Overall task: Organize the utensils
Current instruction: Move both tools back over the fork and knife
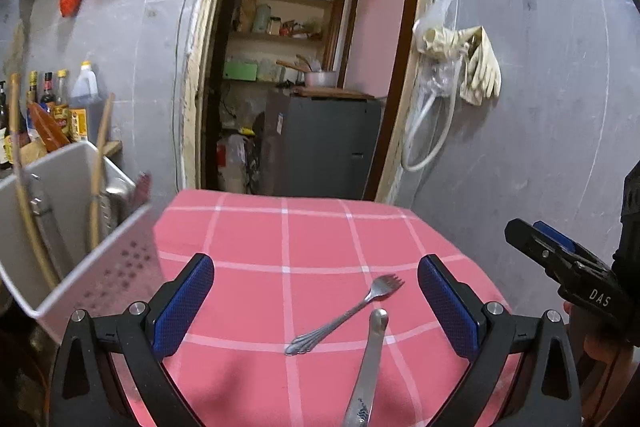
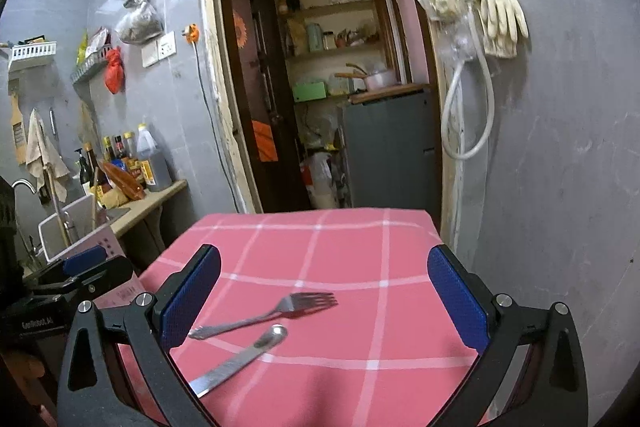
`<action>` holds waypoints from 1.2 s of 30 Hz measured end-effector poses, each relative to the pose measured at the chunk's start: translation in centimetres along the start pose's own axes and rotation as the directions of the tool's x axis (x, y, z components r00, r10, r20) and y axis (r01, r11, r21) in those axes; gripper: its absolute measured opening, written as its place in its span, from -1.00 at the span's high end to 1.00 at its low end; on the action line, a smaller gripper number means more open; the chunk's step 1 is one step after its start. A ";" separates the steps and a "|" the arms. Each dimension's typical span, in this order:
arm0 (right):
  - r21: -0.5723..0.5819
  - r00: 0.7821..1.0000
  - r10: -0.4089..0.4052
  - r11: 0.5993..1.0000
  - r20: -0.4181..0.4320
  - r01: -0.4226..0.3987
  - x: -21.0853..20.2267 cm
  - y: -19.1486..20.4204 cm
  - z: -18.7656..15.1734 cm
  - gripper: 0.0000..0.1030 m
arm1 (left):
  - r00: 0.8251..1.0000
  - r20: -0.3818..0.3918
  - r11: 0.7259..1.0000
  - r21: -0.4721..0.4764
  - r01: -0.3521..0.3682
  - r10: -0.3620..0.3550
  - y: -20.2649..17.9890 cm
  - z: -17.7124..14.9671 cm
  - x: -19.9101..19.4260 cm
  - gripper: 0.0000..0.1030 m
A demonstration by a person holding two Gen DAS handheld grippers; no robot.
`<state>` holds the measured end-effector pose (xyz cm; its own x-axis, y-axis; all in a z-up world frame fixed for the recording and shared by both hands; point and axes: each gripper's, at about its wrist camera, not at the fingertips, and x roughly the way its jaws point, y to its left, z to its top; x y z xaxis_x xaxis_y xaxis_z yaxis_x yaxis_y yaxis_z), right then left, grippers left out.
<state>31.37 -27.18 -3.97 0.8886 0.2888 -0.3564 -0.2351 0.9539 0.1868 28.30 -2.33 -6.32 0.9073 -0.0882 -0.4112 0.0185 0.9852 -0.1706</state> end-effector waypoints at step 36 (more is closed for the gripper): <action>0.050 0.937 0.151 0.989 -0.314 -0.143 8.6 0.0 -6.0 -0.32 | 0.875 -0.477 0.977 0.140 0.164 -0.079 -2.1 -5.0 13.4 0.29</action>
<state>36.65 -24.20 -12.56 0.6738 0.4407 -0.5931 -0.3397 0.8976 0.2810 38.35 -6.31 -15.92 0.5922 -0.2249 -0.7737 0.2253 0.9682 -0.1090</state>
